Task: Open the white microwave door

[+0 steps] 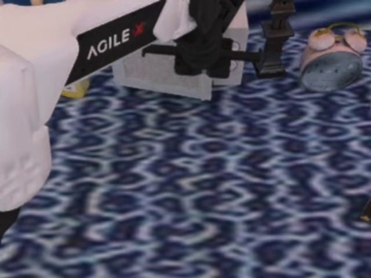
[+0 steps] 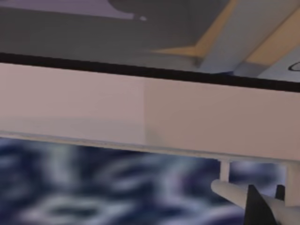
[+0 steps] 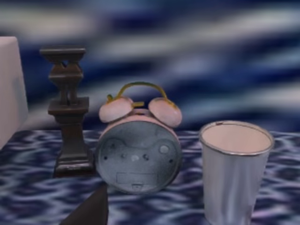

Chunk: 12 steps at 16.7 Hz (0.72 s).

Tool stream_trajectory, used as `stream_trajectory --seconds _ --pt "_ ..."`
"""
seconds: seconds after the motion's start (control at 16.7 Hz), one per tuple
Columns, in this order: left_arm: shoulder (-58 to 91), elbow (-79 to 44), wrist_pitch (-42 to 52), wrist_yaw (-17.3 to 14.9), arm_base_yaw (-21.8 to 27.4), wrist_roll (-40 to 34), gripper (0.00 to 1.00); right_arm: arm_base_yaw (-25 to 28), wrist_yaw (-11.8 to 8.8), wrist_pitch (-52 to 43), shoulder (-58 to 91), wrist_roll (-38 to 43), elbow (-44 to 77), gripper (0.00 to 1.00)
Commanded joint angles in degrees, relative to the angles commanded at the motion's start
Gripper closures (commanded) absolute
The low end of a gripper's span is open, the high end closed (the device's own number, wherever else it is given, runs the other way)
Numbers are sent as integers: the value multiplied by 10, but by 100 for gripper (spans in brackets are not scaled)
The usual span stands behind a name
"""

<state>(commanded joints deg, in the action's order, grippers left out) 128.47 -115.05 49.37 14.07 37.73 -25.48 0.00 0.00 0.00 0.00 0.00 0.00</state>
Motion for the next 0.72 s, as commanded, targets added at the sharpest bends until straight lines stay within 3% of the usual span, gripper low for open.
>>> stream_trajectory --seconds 0.72 --pt "-33 53 -29 -16 -3 31 100 0 0 0 0 0 0 0"
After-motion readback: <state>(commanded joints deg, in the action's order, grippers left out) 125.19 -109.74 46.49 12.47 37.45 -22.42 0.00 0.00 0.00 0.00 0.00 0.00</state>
